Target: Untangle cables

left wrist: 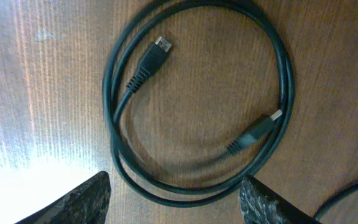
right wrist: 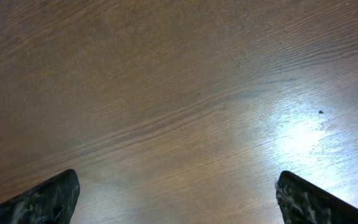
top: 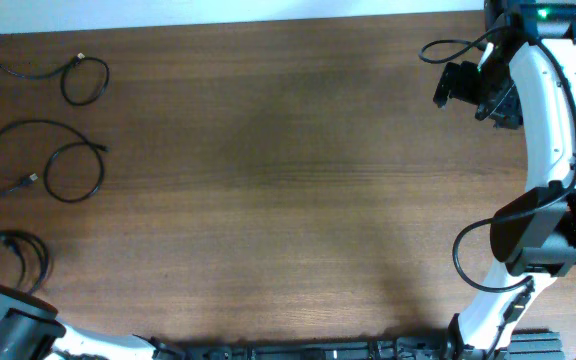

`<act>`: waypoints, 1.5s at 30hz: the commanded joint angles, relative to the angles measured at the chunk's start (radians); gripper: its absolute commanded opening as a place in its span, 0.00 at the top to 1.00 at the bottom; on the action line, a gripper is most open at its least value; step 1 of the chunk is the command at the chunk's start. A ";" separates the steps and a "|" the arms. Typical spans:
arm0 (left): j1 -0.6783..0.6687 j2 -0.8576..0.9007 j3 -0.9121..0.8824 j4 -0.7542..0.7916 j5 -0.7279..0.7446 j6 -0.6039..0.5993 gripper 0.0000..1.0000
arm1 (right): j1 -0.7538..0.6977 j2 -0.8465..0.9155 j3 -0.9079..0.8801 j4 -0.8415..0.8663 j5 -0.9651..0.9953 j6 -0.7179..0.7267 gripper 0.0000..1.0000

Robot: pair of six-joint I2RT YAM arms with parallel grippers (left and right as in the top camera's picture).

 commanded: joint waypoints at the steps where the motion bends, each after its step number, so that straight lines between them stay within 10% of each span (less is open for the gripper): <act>1: 0.003 0.015 -0.013 0.003 -0.076 0.015 0.30 | -0.001 -0.011 -0.003 -0.002 0.002 -0.006 0.02; 4: 0.003 0.015 -0.013 0.009 -0.071 0.017 0.28 | -0.001 -0.011 -0.003 -0.002 0.002 -0.006 0.02; 6: 0.002 0.014 -0.012 0.034 0.159 0.209 0.09 | -0.001 -0.011 -0.003 -0.002 0.002 -0.006 0.02; 10: -0.069 0.014 -0.009 0.120 0.606 0.466 0.01 | -0.001 -0.011 -0.003 -0.002 0.002 -0.006 0.02; 21: -0.979 0.014 -0.012 0.144 0.276 0.521 0.01 | -0.001 -0.011 -0.003 -0.002 0.002 -0.006 0.02; 34: -1.362 -0.640 -0.012 -0.116 0.170 0.480 0.01 | 0.008 -0.035 -0.002 -0.071 -0.307 -0.014 0.02; 45: -1.390 -0.756 -0.012 -0.138 0.122 0.481 0.01 | 0.287 -0.657 -0.043 -0.196 -0.087 -0.115 0.02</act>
